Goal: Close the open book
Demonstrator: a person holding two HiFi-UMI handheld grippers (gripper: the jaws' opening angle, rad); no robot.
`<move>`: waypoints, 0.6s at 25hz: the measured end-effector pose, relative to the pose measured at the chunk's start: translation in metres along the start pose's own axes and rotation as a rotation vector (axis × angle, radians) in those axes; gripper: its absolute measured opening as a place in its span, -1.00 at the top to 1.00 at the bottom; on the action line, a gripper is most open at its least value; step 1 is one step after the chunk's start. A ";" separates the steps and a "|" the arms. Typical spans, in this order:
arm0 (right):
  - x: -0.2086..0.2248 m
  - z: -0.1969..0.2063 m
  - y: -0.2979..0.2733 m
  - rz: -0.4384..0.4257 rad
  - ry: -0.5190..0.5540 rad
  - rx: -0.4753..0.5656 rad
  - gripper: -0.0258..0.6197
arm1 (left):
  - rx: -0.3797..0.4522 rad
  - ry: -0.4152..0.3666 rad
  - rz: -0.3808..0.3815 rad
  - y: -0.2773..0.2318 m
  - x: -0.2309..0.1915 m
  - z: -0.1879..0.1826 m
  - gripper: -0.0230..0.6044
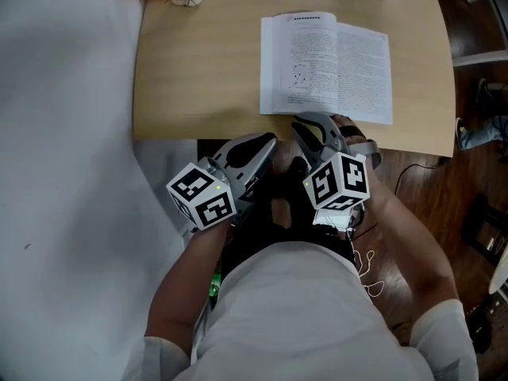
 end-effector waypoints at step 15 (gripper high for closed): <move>-0.001 0.005 -0.054 -0.024 0.153 -0.153 0.81 | -0.010 0.052 0.019 -0.002 -0.030 0.006 0.93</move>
Point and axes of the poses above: the fingertips, and each gripper's own axes: y backward along the fingers, x to its right, z out of its underside, the point moved 1 cm from there along y, backward along the fingers, and after that the axes turned 9 degrees about -z, right-handed, at the moved point
